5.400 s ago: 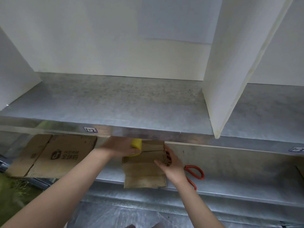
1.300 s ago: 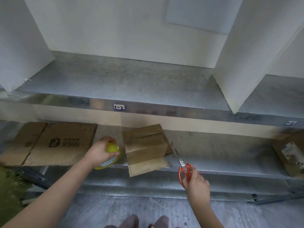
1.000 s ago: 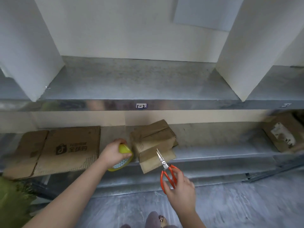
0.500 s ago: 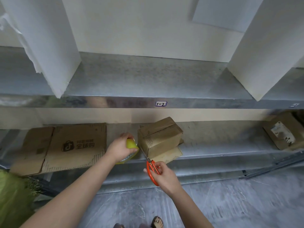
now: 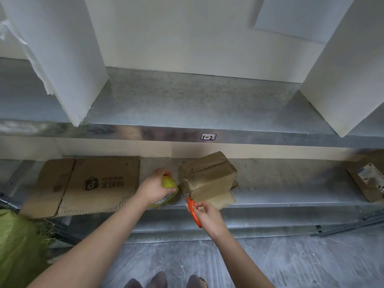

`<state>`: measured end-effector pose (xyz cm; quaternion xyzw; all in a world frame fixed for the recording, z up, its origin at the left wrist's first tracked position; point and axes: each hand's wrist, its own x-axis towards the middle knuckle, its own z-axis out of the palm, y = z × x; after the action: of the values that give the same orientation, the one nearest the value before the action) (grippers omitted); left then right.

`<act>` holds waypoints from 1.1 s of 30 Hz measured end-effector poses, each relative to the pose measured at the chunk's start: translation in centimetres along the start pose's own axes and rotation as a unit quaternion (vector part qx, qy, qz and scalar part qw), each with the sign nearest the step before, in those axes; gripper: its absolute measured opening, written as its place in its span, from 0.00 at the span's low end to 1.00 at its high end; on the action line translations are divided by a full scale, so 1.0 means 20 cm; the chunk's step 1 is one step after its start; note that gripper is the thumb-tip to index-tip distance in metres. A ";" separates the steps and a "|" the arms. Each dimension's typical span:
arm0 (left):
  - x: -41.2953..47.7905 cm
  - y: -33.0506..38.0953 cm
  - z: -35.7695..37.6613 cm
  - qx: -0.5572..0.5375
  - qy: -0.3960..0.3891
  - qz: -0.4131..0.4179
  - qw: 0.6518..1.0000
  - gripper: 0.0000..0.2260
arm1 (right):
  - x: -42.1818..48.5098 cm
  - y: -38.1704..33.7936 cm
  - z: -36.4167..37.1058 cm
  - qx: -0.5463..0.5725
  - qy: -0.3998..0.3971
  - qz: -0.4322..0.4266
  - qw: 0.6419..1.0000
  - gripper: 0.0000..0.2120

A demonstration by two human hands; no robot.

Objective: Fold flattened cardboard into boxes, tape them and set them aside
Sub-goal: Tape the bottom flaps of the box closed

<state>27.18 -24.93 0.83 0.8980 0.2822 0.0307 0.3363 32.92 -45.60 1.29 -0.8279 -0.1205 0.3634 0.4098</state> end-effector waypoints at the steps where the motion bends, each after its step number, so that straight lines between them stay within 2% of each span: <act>1: 0.00 0.00 0.00 0.002 -0.001 0.000 1.000 0.20 | 0.01 0.00 -0.01 -0.003 -0.002 0.000 1.000 0.20; 10: 0.01 0.03 0.01 0.019 0.002 0.010 1.000 0.21 | 0.06 0.02 -0.05 -0.019 -0.003 -0.011 1.000 0.13; 15: 0.00 0.03 0.00 0.022 0.003 0.006 1.000 0.21 | 0.10 0.02 -0.06 -0.095 0.006 -0.030 0.995 0.09; 23: -0.01 0.02 -0.01 0.027 0.008 -0.003 1.000 0.20 | 0.09 -0.01 -0.10 -0.273 0.019 -0.109 0.956 0.30; 27: -0.01 0.04 0.02 0.039 -0.007 0.002 0.999 0.21 | 0.06 0.05 -0.17 -0.332 0.050 -0.134 0.932 0.30; 31: 0.00 0.06 0.03 0.027 0.010 -0.008 1.000 0.20 | 0.06 0.13 -0.22 -0.288 0.036 -0.096 0.952 0.31; 33: 0.00 0.06 0.04 0.027 0.014 -0.011 0.999 0.19 | 0.05 0.17 -0.26 -0.337 0.046 -0.119 0.933 0.28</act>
<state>27.93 -26.21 1.07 0.9032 0.2971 0.0322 0.3081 36.85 -50.33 0.28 -0.9127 -0.3145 0.2118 0.1520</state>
